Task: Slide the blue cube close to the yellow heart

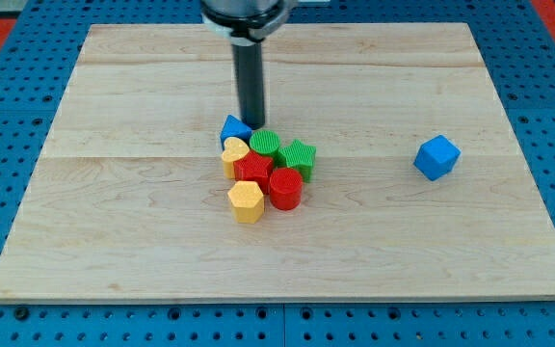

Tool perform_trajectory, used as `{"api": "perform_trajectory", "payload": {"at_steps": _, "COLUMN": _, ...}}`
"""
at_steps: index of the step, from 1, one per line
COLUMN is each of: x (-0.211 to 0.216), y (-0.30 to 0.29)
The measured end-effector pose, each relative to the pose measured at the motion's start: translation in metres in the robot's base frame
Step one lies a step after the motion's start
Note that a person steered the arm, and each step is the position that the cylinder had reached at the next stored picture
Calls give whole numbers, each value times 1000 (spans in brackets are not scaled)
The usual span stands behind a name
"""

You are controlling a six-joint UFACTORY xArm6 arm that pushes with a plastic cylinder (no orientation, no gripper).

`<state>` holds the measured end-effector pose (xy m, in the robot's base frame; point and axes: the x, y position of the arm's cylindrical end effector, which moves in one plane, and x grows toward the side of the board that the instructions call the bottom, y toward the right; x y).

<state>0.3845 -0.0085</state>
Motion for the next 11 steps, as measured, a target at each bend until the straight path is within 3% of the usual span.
{"api": "perform_trajectory", "payload": {"at_steps": 2, "x": -15, "y": 227}}
{"api": "perform_trajectory", "payload": {"at_steps": 3, "x": 36, "y": 268}}
{"api": "perform_trajectory", "payload": {"at_steps": 4, "x": 80, "y": 238}}
{"api": "perform_trajectory", "payload": {"at_steps": 5, "x": 61, "y": 191}}
{"api": "perform_trajectory", "payload": {"at_steps": 6, "x": 15, "y": 137}}
{"api": "perform_trajectory", "payload": {"at_steps": 7, "x": 6, "y": 125}}
{"api": "perform_trajectory", "payload": {"at_steps": 8, "x": 40, "y": 182}}
{"api": "perform_trajectory", "payload": {"at_steps": 9, "x": 53, "y": 121}}
{"api": "perform_trajectory", "payload": {"at_steps": 11, "x": -30, "y": 39}}
